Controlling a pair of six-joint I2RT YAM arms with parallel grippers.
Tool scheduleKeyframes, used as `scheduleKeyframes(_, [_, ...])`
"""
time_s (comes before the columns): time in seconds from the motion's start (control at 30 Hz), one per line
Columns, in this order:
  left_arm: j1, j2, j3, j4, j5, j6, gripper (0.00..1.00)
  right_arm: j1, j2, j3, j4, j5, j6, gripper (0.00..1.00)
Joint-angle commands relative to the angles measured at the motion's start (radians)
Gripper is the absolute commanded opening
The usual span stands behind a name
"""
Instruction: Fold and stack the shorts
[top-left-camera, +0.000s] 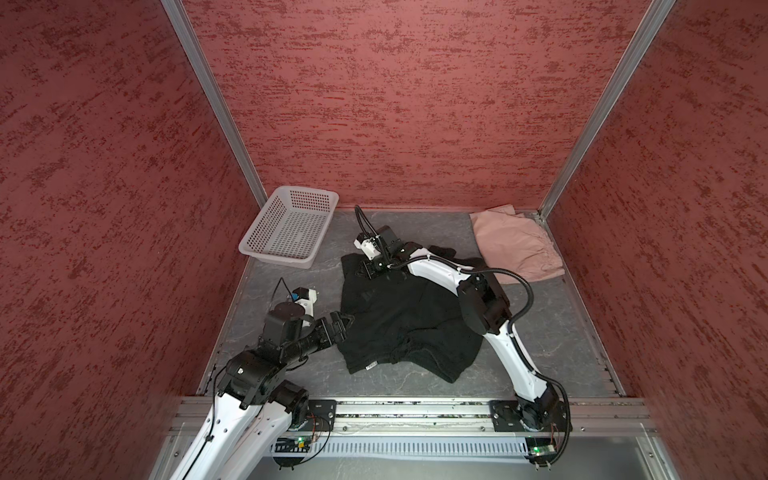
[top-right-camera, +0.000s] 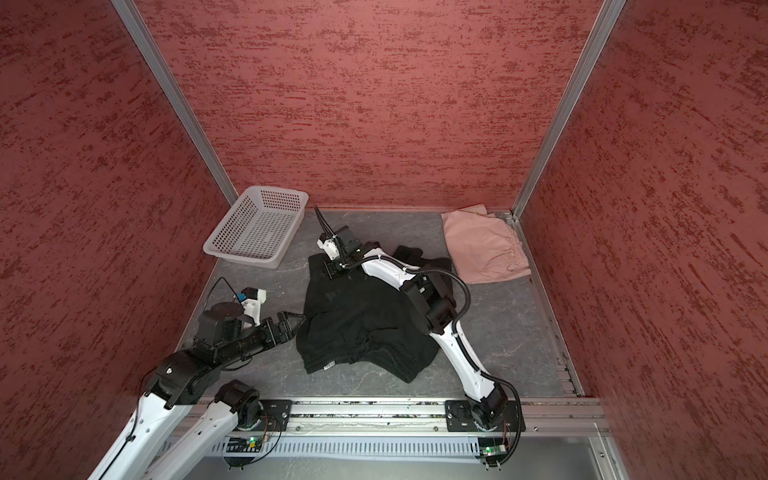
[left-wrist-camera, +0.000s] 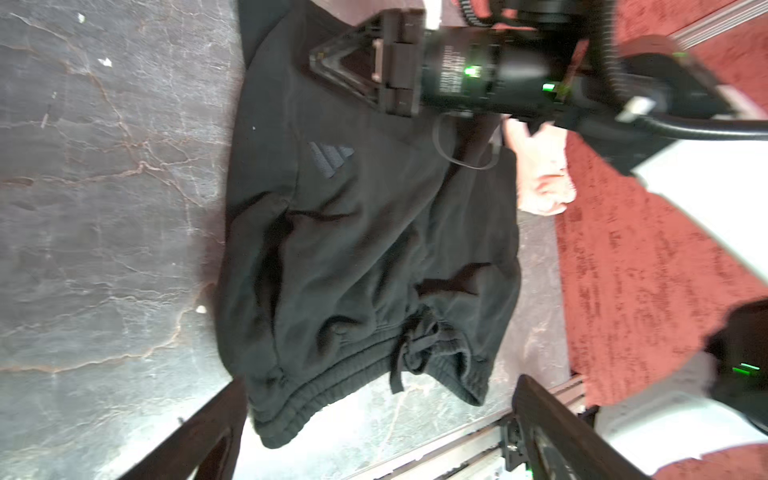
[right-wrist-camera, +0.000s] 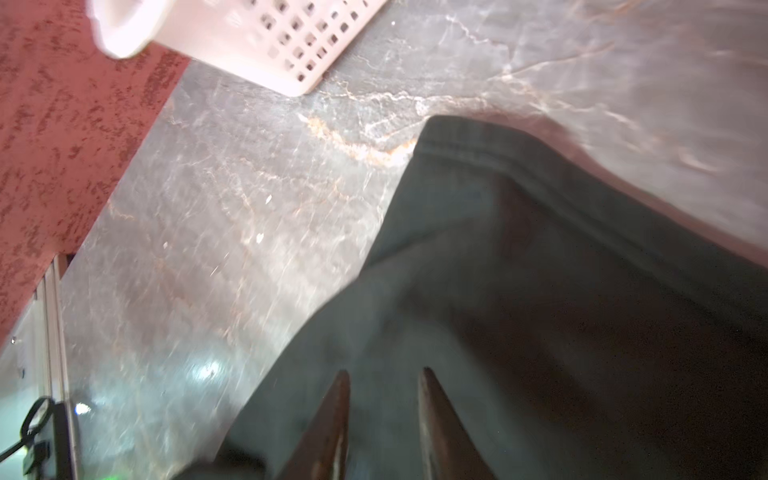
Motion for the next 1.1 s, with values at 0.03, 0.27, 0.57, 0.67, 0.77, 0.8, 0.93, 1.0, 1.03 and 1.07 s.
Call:
scheduleKeyframes(0.03, [0.000,0.036,-0.012,0.021,0.012,-0.045,0.99,-0.004,0.104,0.132,-0.090,-0.035,0.008,0.22])
scheduleKeyframes(0.27, [-0.005,0.140,-0.008,0.077,0.033,-0.030,0.99,-0.049,0.311,0.411,-0.143,0.007,0.164,0.03])
scheduleKeyframes(0.57, [-0.018,0.157,-0.016,0.083,0.031,-0.038,0.99,-0.281,0.349,0.527,-0.118,0.030,0.344,0.00])
scheduleKeyframes(0.67, [-0.020,0.165,-0.028,0.099,0.020,-0.037,1.00,-0.345,0.297,0.526,-0.092,0.039,0.328,0.00])
scheduleKeyframes(0.77, [-0.020,0.191,-0.037,0.125,0.004,-0.022,0.99,-0.372,0.198,0.522,-0.089,0.017,0.222,0.18])
scheduleKeyframes(0.8, [-0.020,0.202,-0.040,0.138,0.000,-0.017,0.99,-0.370,0.154,0.509,-0.099,0.019,0.168,0.23])
scheduleKeyframes(0.93, [-0.018,0.264,-0.079,0.250,-0.021,-0.003,0.99,-0.369,-0.140,0.241,-0.152,0.082,0.004,0.48])
scheduleKeyframes(1.0, [-0.013,0.314,-0.103,0.337,-0.021,0.001,0.99,-0.367,-0.324,-0.029,-0.116,0.131,-0.028,0.51])
scheduleKeyframes(1.03, [-0.009,0.346,-0.106,0.371,-0.020,0.004,0.99,-0.366,-0.430,-0.201,-0.078,0.161,-0.035,0.50])
scheduleKeyframes(1.07, [-0.004,0.375,-0.107,0.401,-0.018,0.009,0.99,-0.365,-0.523,-0.332,-0.042,0.188,-0.036,0.46])
